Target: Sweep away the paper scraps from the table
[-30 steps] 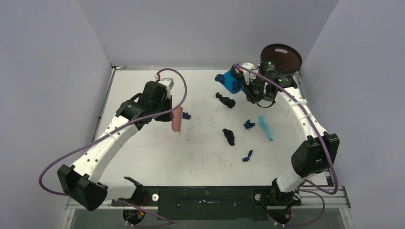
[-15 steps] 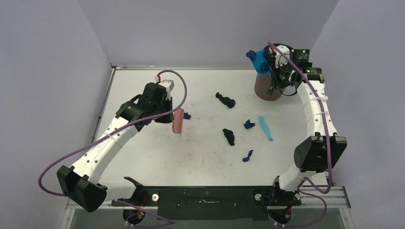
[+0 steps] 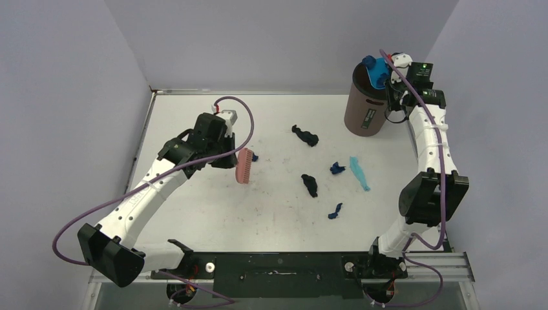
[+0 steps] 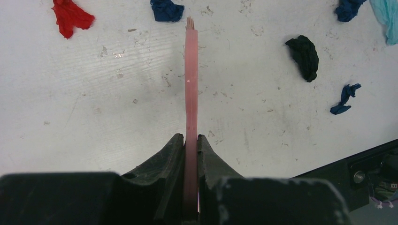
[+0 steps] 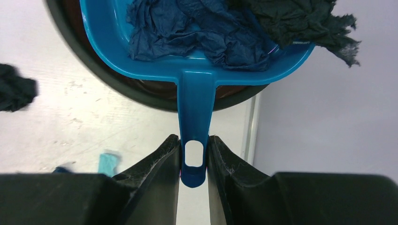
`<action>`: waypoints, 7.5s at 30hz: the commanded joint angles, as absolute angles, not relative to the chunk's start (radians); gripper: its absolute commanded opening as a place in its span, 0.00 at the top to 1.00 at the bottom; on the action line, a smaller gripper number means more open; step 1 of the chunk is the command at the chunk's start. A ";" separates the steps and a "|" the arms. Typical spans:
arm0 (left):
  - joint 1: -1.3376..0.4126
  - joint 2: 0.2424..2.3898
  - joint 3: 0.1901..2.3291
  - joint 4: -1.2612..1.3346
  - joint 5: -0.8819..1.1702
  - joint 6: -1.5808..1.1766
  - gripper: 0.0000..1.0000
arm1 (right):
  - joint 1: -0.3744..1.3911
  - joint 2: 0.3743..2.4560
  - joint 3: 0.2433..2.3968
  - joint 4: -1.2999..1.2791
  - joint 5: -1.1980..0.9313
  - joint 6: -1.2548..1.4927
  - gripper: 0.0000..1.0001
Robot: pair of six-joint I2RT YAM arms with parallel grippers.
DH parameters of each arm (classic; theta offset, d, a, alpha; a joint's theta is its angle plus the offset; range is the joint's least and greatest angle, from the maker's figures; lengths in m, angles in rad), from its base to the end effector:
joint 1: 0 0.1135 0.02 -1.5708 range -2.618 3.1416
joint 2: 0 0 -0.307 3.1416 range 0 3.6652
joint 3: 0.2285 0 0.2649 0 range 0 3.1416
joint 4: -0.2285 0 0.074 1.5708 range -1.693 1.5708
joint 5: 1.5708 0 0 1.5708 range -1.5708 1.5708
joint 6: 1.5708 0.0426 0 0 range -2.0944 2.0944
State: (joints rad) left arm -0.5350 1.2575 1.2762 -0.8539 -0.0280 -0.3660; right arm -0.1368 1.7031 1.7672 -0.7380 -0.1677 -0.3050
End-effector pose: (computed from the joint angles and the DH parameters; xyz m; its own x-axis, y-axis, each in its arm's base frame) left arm 0.2247 -0.1318 0.3839 -0.7722 0.0418 -0.6340 0.2325 0.9472 -0.2208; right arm 0.4020 -0.0482 0.4218 -0.5913 -0.2175 -0.7766 -0.1806 0.9742 -0.1353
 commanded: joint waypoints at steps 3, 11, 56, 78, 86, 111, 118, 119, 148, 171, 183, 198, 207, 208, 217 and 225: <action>-0.540 1.240 1.257 -0.781 0.000 -0.393 1.00 | -0.140 1.750 1.826 -0.617 0.025 -0.382 0.95; -0.545 1.249 1.240 -0.764 0.000 -0.394 1.00 | -0.135 1.775 1.850 -0.586 0.139 -0.496 0.95; -0.544 1.237 1.243 -0.763 -0.035 -0.338 1.00 | 0.052 1.521 1.511 -0.222 0.514 -0.827 0.95; -0.508 1.321 1.408 -0.887 -0.349 -0.225 1.00 | 0.260 1.422 1.388 -1.084 -0.409 -0.784 0.94; -0.472 1.414 1.476 -0.900 -0.547 -0.160 1.00 | 0.583 1.494 1.199 -0.966 -0.315 -0.631 0.91; -0.378 1.424 1.444 -0.853 -0.499 -0.149 1.00 | 0.684 1.809 1.247 -0.724 -0.294 -0.400 0.74; -0.375 1.416 1.441 -0.853 -0.487 -0.147 1.00 | 0.687 1.744 1.166 -0.660 -0.277 -0.413 0.45; -0.375 1.415 1.441 -0.852 -0.483 -0.147 1.00 | 0.687 1.729 1.149 -0.651 -0.283 -0.421 0.43; -0.315 1.742 1.715 -0.976 -0.554 -0.074 1.00 | 0.660 1.699 1.311 -0.843 -0.132 -0.404 0.95; -0.286 1.992 1.904 -0.982 0.013 -0.130 1.00 | 0.616 1.942 1.512 -0.975 -0.132 -0.427 0.94; -0.336 1.913 1.812 -0.859 0.297 -0.204 1.00 | 0.622 1.990 1.552 -0.979 -0.177 -0.420 0.94; -0.390 1.832 1.844 -0.766 0.462 -0.353 1.00 | 0.493 1.789 1.358 -0.906 -0.260 -0.405 0.95; -0.396 1.930 2.145 -0.772 0.351 -0.395 1.00 | 0.388 1.635 1.263 -0.887 -0.299 -0.406 0.95; -0.400 1.963 2.205 -0.788 0.328 -0.404 1.00 | 0.371 1.625 1.257 -0.888 -0.310 -0.406 0.95; -0.443 2.173 2.361 -0.561 0.211 -0.630 1.00 | 0.193 1.505 1.206 -0.934 -0.347 -0.430 0.95; -0.489 2.238 2.121 -0.194 0.214 -0.933 1.00 | 0.051 1.426 1.162 -0.961 -0.359 -0.463 0.95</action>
State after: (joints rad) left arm -0.4664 2.2097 2.1765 -0.4526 0.2165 -0.7559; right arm 0.0895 1.4899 1.1751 -0.9451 -0.3298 -0.4370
